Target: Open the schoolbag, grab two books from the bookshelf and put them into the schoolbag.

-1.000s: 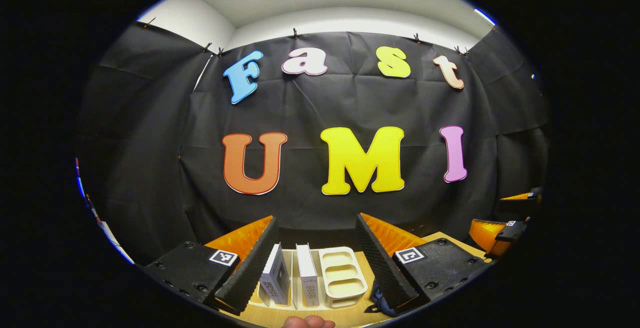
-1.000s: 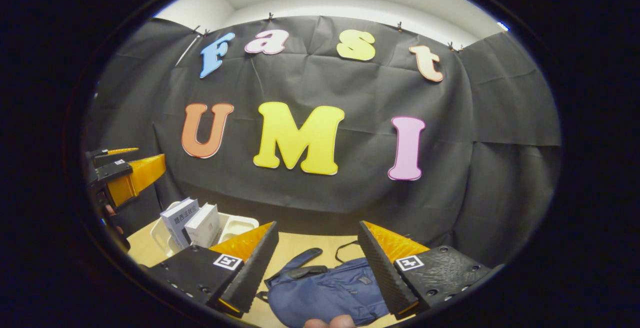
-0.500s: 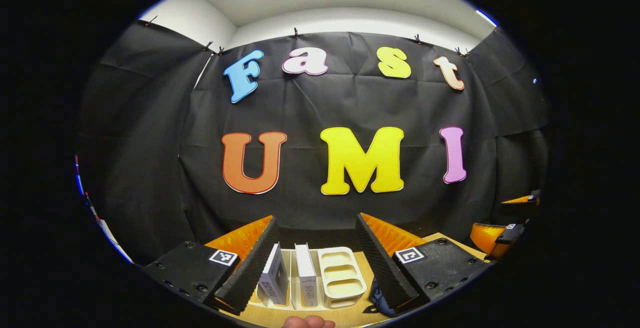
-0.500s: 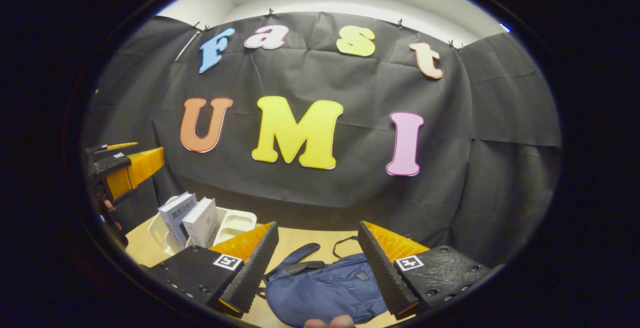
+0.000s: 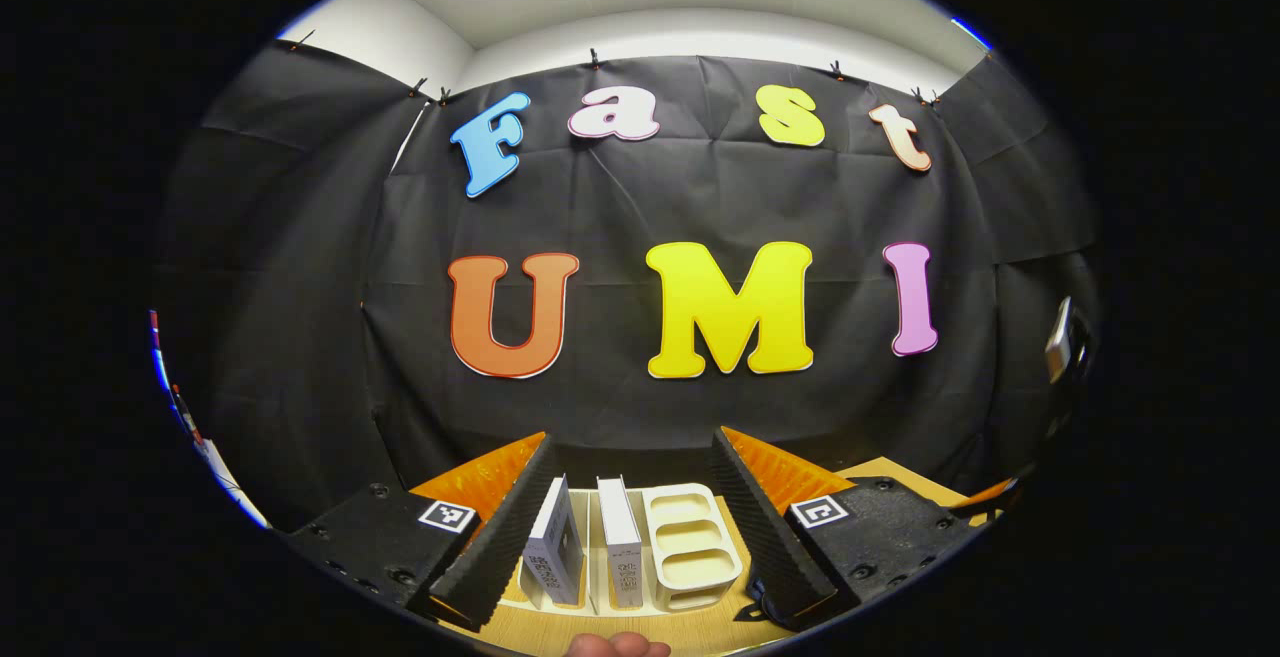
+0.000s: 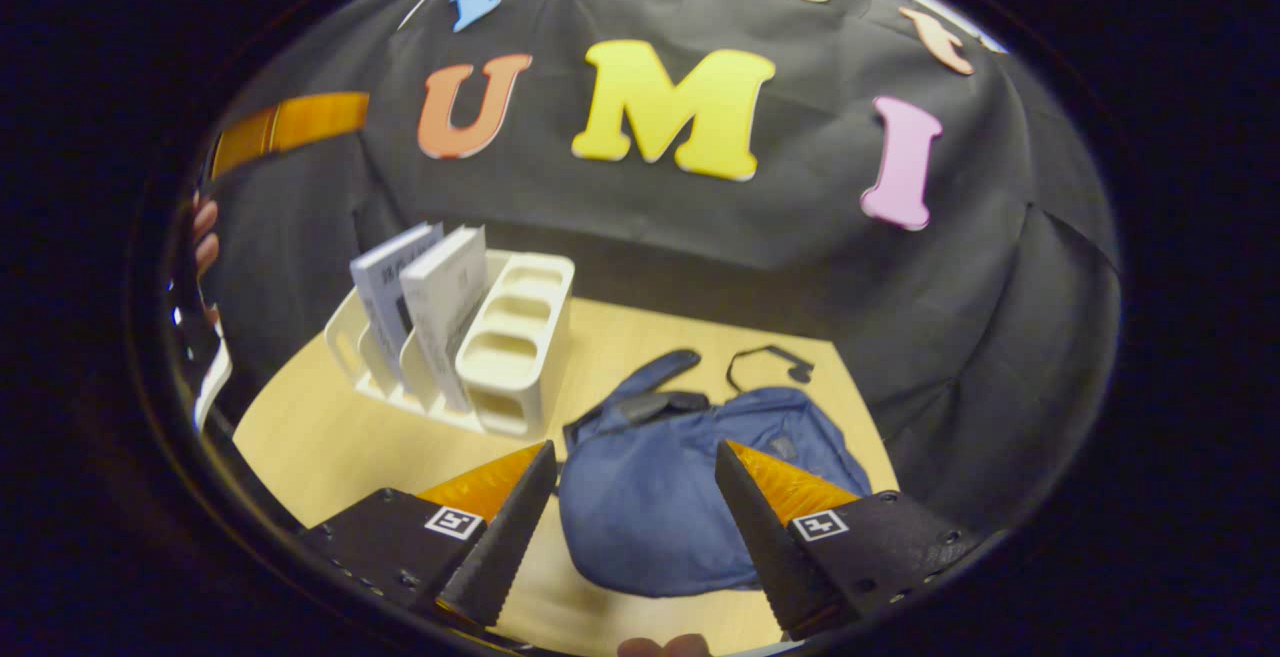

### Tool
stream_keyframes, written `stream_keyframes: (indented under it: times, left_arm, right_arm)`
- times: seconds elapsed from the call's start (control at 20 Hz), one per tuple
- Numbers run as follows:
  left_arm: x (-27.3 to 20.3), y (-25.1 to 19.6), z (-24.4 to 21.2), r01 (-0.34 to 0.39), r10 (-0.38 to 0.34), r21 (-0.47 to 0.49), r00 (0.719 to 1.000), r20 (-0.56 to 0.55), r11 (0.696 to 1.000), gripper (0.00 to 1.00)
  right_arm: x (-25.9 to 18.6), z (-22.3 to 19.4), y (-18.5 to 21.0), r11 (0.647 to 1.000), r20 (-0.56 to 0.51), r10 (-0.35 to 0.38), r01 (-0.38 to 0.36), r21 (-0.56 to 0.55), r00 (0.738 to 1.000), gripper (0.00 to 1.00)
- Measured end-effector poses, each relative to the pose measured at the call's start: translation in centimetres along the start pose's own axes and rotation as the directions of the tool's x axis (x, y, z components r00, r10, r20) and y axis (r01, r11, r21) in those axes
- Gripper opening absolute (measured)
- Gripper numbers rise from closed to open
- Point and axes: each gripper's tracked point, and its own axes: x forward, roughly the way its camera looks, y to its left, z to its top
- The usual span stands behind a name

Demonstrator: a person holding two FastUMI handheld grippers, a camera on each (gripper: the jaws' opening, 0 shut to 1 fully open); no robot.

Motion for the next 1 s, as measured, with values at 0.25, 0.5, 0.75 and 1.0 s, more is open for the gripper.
stream_keyframes:
  times: [0.25, 0.5, 0.75, 1.0]
  left_arm:
    - [-0.7, 0.9, -0.7, -0.014, 0.014, 0.007, 1.0, -0.016, 1.0, 0.98]
    - [-0.8, 2.5, -1.9, -0.047, 0.047, 0.006, 0.998, -0.044, 0.999, 0.98]
    - [-0.9, 3.8, -3.2, -0.075, 0.076, 0.01, 0.994, -0.076, 0.997, 0.98]
    - [-0.6, 4.3, -3.7, -0.082, 0.083, 0.018, 0.992, -0.094, 0.996, 0.98]
  right_arm:
    - [2.9, -7.2, 2.4, 0.997, -0.277, 0.03, -0.05, -0.065, 0.961, 0.96]
    - [6.5, -10.7, 3.0, 0.994, -0.413, -0.025, -0.024, -0.111, 0.91, 0.99]
    - [9.0, -13.0, 2.6, 0.983, -0.472, -0.127, 0.048, -0.176, 0.872, 0.97]
    - [10.7, -14.5, 2.7, 0.977, -0.482, -0.179, 0.096, -0.191, 0.858, 0.97]
